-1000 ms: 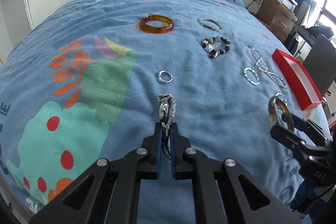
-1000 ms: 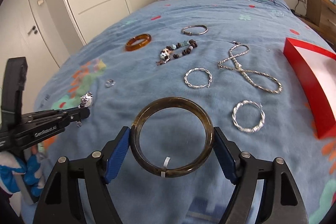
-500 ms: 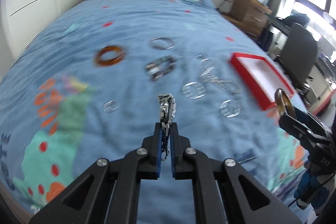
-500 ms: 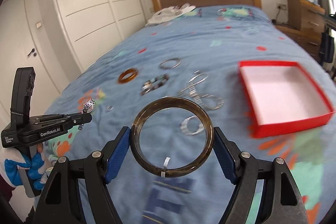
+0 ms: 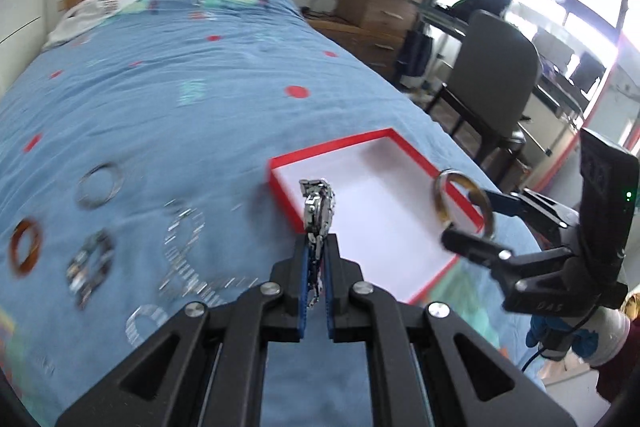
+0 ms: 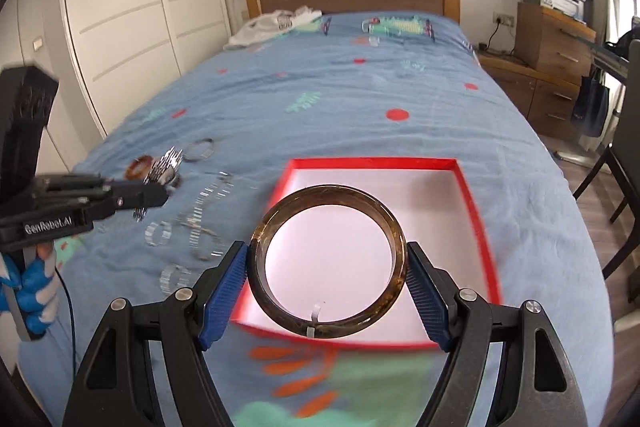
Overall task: Organize jewelry
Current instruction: 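Carry the watch and bangle into the red box and open both grippers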
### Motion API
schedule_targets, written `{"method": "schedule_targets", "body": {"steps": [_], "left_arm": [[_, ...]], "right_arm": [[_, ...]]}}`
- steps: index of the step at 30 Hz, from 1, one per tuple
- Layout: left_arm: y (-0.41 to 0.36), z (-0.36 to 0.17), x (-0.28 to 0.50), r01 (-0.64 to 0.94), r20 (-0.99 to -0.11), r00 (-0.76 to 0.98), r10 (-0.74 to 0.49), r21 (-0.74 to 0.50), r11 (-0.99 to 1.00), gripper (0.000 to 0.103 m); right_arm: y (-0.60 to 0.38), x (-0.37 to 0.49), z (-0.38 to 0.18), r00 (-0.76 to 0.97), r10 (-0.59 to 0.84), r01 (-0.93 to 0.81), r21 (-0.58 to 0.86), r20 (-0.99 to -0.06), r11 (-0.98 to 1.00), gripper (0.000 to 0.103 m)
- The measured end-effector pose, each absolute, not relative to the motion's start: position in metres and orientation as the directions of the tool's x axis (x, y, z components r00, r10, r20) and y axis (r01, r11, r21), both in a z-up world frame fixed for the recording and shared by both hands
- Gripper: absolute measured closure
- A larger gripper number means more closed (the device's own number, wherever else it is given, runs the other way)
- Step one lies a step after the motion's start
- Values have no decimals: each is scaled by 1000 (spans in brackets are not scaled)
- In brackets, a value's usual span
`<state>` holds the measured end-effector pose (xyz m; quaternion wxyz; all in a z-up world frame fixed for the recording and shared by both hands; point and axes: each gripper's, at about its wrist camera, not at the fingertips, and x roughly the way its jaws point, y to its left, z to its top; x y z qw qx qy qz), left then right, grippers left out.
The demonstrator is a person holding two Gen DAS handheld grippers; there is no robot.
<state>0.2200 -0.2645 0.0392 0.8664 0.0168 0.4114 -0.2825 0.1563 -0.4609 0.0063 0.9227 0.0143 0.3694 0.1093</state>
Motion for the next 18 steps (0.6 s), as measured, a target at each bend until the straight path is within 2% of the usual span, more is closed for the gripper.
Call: {"method": "schedule_targets", "body": {"steps": [8,18], "left_arm": [[-339,-2,277,587,-786,409,-465,-163,793,97],[-352,-60,317,595,-855,326,-403,-146,791,97]], "right_arm": [[-493,209,-29,578,262,-321,80,-773,944,27],[-489,245,-67,422,280,-510,29,-862,860,26]]}}
